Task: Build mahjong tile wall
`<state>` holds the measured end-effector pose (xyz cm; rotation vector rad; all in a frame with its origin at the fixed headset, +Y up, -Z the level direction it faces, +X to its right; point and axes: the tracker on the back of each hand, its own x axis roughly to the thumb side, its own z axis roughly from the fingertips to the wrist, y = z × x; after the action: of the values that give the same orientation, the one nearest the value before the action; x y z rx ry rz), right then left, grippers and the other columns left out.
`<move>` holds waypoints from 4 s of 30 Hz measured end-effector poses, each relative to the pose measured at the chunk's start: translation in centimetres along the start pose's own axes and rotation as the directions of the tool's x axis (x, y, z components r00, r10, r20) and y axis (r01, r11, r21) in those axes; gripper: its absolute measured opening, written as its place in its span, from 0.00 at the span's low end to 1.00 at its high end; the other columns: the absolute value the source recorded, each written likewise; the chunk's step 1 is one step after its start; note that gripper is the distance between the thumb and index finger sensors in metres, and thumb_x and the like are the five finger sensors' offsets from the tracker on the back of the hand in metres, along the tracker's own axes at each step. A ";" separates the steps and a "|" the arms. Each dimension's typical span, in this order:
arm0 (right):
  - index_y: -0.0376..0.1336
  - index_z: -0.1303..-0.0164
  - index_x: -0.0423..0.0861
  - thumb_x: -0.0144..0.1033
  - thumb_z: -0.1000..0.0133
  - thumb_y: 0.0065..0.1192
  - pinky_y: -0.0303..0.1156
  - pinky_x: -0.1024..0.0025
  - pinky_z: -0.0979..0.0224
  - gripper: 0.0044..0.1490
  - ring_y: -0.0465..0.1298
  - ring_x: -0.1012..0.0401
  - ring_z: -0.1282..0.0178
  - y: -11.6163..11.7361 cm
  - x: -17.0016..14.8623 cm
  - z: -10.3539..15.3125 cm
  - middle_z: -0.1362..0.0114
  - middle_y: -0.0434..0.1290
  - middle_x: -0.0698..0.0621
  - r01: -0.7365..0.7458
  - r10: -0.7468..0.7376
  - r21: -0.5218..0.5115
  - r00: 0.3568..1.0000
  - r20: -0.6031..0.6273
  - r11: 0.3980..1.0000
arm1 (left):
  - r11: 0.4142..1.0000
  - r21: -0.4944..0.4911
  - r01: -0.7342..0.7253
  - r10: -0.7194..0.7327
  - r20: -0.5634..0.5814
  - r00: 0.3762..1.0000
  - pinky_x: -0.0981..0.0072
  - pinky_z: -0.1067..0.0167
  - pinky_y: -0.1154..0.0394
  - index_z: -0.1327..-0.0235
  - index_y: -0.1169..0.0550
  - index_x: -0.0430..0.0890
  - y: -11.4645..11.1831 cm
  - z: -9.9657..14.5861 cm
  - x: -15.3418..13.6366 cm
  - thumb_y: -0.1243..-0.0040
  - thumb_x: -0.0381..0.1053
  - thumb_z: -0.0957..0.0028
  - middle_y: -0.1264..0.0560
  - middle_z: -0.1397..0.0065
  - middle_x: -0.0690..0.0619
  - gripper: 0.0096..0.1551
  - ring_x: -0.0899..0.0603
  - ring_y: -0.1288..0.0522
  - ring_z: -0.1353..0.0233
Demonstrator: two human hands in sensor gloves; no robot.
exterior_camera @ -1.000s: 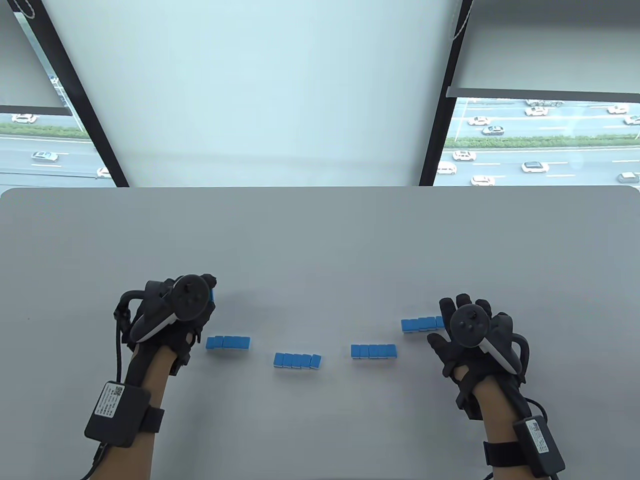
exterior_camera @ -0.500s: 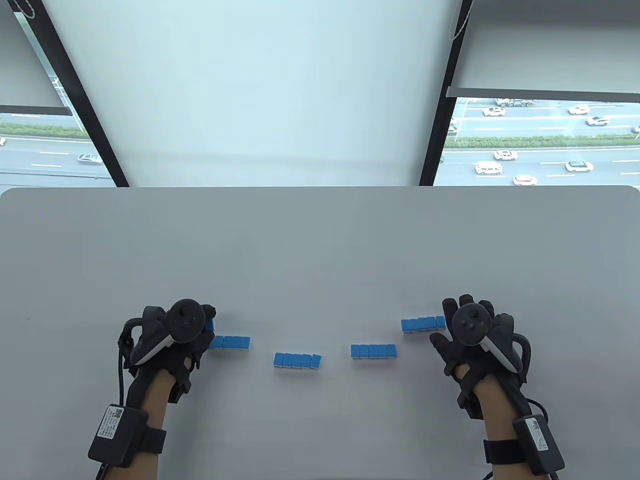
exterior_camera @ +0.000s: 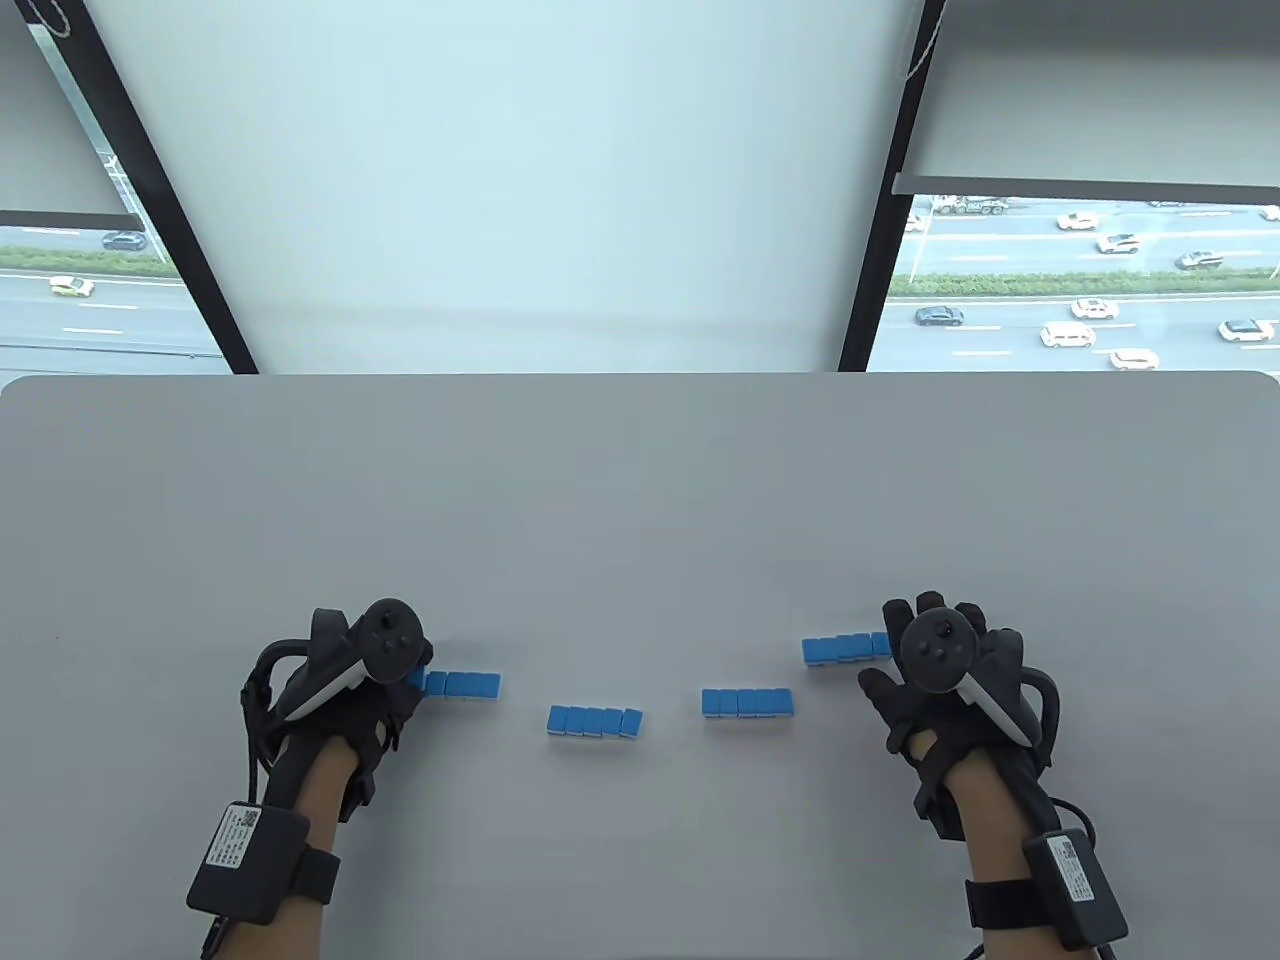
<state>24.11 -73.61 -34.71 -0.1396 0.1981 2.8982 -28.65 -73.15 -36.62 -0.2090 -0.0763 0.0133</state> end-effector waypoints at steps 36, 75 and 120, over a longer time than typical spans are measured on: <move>0.44 0.22 0.58 0.62 0.52 0.57 0.30 0.35 0.28 0.50 0.38 0.41 0.19 0.2 -0.4 -0.1 0.15 0.40 0.51 0.022 -0.022 -0.002 1.000 -0.001 1.000 | 0.973 0.174 -0.151 0.146 0.042 0.988 0.32 0.29 0.36 0.27 0.29 0.60 3.8 1.1 4.6 0.42 0.68 0.54 0.30 0.20 0.53 0.39 0.37 0.32 0.21; 0.43 0.21 0.48 0.65 0.52 0.57 0.54 0.31 0.28 0.57 0.58 0.30 0.26 -1.8 3.2 -4.1 0.20 0.51 0.36 0.236 -0.142 0.221 0.918 -0.371 0.946 | 0.988 0.068 -0.141 0.133 0.115 0.984 0.24 0.29 0.50 0.21 0.38 0.59 1.1 1.7 5.0 0.45 0.72 0.56 0.45 0.14 0.48 0.47 0.32 0.46 0.17; 0.43 0.26 0.33 0.66 0.59 0.70 0.66 0.33 0.33 0.70 0.67 0.29 0.35 1.5 8.1 -11.1 0.28 0.55 0.27 -0.047 0.256 0.386 0.821 -0.510 0.921 | 0.992 0.049 -0.118 0.113 0.098 0.989 0.23 0.29 0.52 0.20 0.39 0.59 1.2 1.8 5.0 0.45 0.72 0.55 0.47 0.13 0.48 0.47 0.31 0.47 0.17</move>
<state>16.75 -74.84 -46.39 -0.9404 0.8702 2.8286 -23.85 -71.52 -34.75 -0.1574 -0.1581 0.1409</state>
